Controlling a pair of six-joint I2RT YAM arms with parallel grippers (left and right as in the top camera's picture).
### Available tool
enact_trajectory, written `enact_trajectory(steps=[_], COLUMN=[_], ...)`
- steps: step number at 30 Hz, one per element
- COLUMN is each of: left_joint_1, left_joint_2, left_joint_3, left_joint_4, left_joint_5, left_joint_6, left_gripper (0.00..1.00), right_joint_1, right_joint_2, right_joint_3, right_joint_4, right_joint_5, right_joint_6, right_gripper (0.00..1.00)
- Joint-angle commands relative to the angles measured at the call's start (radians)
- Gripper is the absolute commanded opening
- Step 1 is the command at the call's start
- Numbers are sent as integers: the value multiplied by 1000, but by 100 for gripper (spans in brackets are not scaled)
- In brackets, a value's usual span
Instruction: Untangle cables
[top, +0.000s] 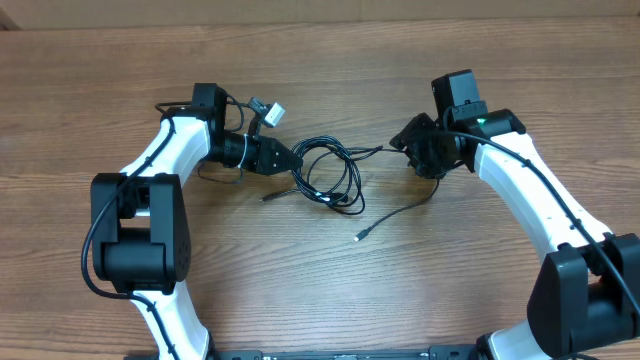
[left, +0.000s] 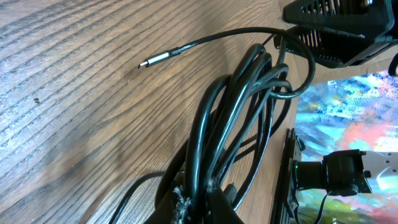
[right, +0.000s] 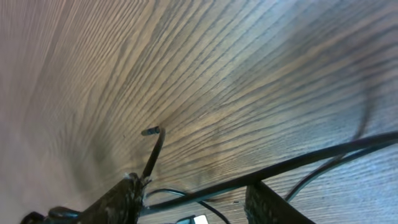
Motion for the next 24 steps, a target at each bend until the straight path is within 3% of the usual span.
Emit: enact_trajectory(steps=[1, 9, 13, 24], left_joint_1=[-2, -2, -2, -2], left_joint_2=[6, 6, 6, 6], left_joint_3=[16, 16, 16, 16], left_joint_4=[1, 1, 1, 1], left_joint_5=[49, 49, 49, 49], left_joint_6=[23, 23, 23, 23], left_gripper=[7, 7, 7, 7], right_joint_1=[1, 32, 58, 80], right_joint_2=[12, 12, 12, 12], right_joint_3=[-6, -6, -6, -6], right_joint_4=[0, -11, 21, 120], right_joint_5=[26, 63, 41, -105], right_joint_6=[45, 55, 55, 28], right_gripper=[52, 47, 36, 36])
